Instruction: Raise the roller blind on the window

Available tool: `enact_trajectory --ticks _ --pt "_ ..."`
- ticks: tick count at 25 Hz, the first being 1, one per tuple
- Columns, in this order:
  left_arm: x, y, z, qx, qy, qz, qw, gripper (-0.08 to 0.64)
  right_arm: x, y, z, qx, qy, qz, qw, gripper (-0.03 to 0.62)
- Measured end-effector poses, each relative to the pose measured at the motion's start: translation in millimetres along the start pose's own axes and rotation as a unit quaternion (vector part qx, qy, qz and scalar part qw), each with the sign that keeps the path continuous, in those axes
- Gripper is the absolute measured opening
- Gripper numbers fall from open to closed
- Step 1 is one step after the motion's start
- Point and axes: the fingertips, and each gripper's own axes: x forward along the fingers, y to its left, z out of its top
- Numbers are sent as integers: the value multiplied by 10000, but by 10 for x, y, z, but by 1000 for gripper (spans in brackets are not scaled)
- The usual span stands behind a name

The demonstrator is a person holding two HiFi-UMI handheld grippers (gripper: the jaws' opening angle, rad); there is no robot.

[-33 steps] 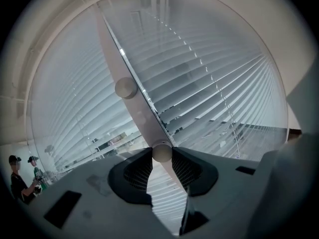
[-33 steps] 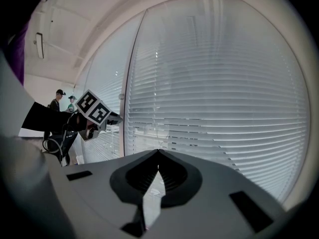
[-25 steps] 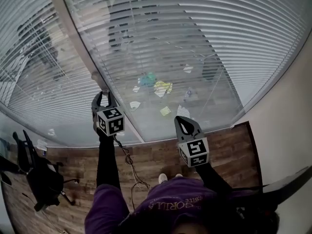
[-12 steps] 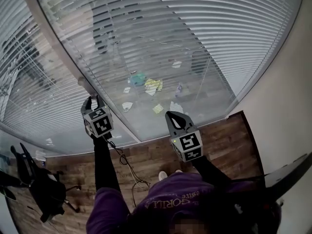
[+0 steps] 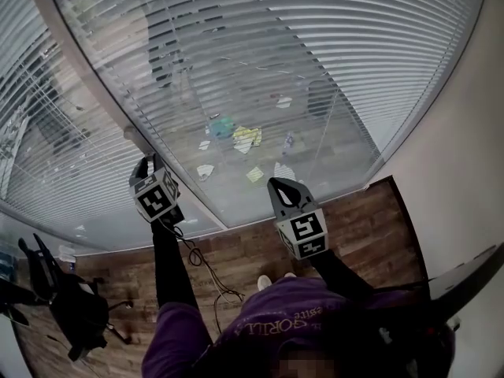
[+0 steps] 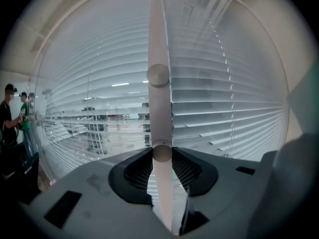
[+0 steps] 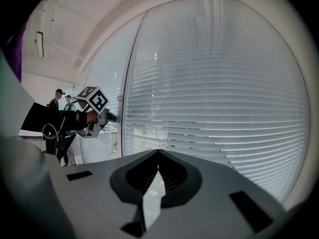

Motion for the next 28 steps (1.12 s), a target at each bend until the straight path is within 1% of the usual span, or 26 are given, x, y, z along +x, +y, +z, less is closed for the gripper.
enact_trajectory --ticks 3,9,16,23,28 --pt "-14 -2 14 107 11 69 9999 115 -21 -14 3 15 11 -8 10000 -2" --pt "10 -7 21 -12 39 -53 10000 115 51 -19 33 26 0 -12 10000 -2" --pt "-4 -8 -5 -10 79 -38 10000 115 119 -34 36 22 4 1 10000 -2" --pt "-8 -10 6 -291 38 -56 9996 115 178 -4 38 7 12 47 10000 -2" --pt "-20 -7 1 -398 23 -39 9992 115 185 -20 42 -21 8 54 10000 -2"
